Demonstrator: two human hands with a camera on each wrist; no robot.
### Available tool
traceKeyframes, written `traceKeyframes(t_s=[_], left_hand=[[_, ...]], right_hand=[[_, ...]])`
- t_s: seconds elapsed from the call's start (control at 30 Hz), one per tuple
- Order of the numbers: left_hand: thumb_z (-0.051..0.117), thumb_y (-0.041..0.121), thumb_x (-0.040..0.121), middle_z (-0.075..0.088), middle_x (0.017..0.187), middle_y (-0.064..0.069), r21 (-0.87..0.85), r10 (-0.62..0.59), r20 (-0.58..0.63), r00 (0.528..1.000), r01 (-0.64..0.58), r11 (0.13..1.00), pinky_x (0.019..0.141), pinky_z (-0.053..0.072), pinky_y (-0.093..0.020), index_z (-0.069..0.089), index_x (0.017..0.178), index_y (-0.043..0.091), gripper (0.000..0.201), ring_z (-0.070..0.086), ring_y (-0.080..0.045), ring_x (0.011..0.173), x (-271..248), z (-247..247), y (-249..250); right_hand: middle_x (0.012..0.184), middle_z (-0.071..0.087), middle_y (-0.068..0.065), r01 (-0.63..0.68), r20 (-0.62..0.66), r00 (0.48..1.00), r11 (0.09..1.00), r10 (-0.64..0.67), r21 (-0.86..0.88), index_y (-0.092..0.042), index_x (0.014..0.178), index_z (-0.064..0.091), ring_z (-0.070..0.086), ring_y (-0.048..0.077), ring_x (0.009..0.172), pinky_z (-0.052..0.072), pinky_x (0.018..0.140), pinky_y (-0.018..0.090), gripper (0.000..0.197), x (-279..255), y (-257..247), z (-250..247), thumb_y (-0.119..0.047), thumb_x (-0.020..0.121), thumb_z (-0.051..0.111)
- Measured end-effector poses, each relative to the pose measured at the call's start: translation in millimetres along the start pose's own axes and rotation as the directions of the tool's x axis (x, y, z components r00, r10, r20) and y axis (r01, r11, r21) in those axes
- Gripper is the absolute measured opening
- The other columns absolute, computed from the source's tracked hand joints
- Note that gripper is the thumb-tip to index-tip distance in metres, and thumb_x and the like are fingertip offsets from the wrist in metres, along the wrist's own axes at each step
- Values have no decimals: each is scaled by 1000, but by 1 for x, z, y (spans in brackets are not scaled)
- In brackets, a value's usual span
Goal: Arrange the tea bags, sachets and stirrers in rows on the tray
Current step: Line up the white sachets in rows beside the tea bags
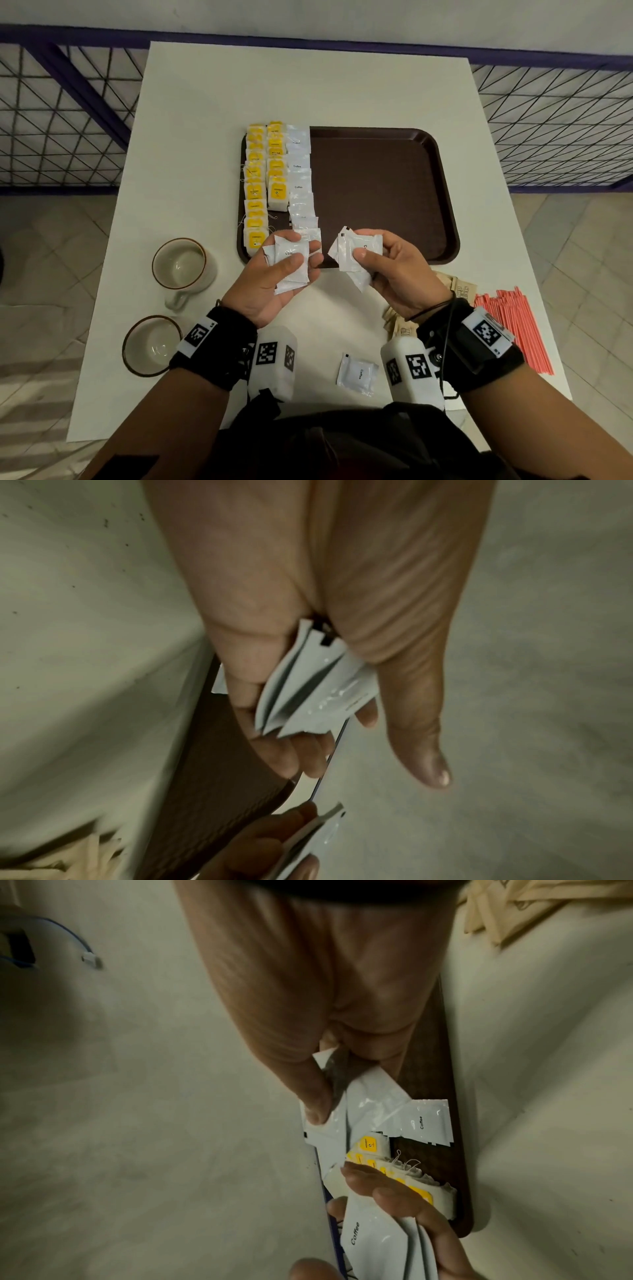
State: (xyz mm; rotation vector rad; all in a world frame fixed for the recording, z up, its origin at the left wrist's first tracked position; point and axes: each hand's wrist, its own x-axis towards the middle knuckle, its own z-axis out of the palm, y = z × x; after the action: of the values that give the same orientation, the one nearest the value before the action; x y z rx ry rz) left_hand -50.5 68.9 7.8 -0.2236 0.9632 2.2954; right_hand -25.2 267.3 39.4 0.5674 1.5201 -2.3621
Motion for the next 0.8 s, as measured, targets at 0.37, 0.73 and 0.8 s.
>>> traceKeyframes(t_s=[0.37, 0.73, 0.8], left_hand=[[65, 25, 81, 63, 92, -6, -70, -111, -141, 984, 102, 992, 62, 48, -25, 56, 84, 23, 10, 57, -15, 71, 2, 4, 0], [65, 8, 82, 59, 71, -8, 364, -43, -102, 994, 77, 928, 51, 43, -25, 55, 85, 9, 11, 52, -19, 59, 0, 17, -2], [61, 2, 82, 63, 79, -8, 383, -19, -98, 995, 55, 922, 52, 46, -26, 56, 94, 10, 15, 55, -19, 62, 0, 17, -1]], right_hand=[[88, 70, 5, 22, 42, 999, 994, -17, -105, -12, 103, 60, 66, 17, 75, 54, 57, 27, 20, 2, 0, 2, -1, 87, 57], [93, 69, 13, 10, 107, 994, 990, 5, -142, -5, 102, 62, 67, 21, 76, 58, 62, 32, 23, 1, 3, 1, -1, 80, 62], [95, 68, 15, 10, 127, 992, 988, 10, -155, -11, 99, 64, 65, 24, 79, 56, 67, 36, 22, 1, 2, -1, -6, 77, 67]])
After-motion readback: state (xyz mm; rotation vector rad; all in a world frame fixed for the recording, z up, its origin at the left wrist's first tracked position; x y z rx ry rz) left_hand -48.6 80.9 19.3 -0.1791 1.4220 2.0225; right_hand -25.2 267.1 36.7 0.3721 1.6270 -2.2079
